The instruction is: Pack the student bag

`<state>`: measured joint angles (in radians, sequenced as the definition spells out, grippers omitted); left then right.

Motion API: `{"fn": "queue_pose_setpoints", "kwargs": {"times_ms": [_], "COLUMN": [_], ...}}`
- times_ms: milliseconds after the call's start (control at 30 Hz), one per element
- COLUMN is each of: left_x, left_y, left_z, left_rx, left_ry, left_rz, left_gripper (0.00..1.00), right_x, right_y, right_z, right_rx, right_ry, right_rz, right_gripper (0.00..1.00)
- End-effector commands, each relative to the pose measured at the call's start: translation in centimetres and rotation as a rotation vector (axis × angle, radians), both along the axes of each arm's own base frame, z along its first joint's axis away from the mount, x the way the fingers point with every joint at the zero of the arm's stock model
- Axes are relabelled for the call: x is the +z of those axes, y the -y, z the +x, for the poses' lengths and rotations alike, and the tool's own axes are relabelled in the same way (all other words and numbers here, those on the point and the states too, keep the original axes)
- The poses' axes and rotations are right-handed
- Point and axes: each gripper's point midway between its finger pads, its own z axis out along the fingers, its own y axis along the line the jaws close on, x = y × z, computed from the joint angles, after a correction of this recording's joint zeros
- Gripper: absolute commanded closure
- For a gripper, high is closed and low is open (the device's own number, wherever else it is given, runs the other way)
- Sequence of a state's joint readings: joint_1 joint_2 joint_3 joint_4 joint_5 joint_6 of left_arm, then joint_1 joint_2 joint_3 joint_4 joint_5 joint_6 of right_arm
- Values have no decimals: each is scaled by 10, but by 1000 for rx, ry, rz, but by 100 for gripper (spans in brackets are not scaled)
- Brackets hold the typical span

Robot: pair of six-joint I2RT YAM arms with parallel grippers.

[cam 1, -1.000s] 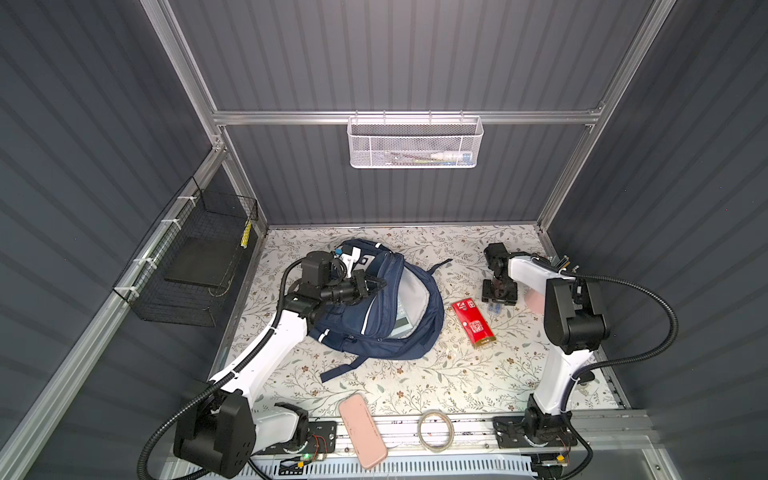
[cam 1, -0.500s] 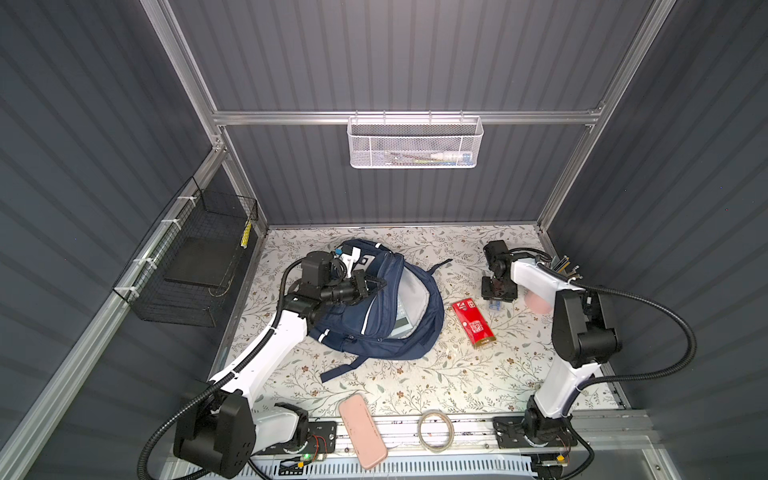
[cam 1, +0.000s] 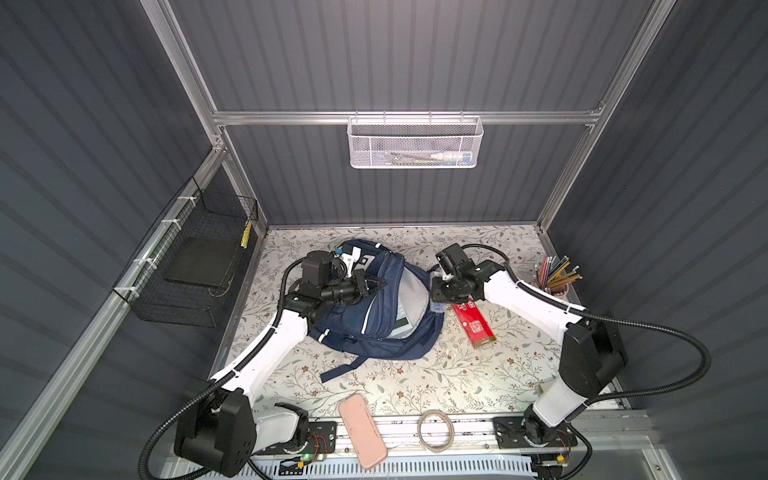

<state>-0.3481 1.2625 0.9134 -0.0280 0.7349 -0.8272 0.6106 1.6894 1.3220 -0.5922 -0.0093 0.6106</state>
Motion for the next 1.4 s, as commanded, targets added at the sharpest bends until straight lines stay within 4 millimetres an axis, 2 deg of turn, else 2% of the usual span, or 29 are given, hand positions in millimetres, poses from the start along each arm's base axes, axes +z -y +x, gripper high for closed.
{"fn": "queue_pose_setpoints", "kwargs": {"times_ms": [0,200,333,500,600,733,933,1033,1267,1300,1333,1367], "left_x": [19,21,17,12,8,4,-8,-17,-61,-68,-72,-79], "left_y": [4,4,6,6,7,7,6,5,8,14,19,26], "left_z": [1,2,3,5,5,5,3,2,1,-1,-4,-7], "left_rx": [-22,-17,-20,-13,-14,-10,1,8,8,-14,-38,-63], "left_ry": [15,17,-2,-17,-27,-35,-52,-60,-125,-139,-145,-154], "left_rz": [-39,-38,-55,-67,-70,-70,-57,-37,45,58,77,101], "left_gripper": [100,100,100,100,100,100,100,100,100,97,88,69], "right_x": [13,-14,-32,-42,-37,-17,-2,-3,7,7,8,9], "right_y": [-45,-74,-66,-58,-59,-61,-59,-50,-13,-7,-3,0], "right_z": [19,31,30,23,21,19,12,3,-33,-38,-42,-47], "right_rx": [14,182,187,178,188,183,158,116,-5,-15,-20,-17], "right_ry": [50,65,41,39,50,91,96,83,134,140,146,152], "right_rz": [114,-34,-112,-134,-113,-52,8,31,127,121,119,122], "right_gripper": [64,64,57,34,30,29,36,40,38,38,38,38]}}
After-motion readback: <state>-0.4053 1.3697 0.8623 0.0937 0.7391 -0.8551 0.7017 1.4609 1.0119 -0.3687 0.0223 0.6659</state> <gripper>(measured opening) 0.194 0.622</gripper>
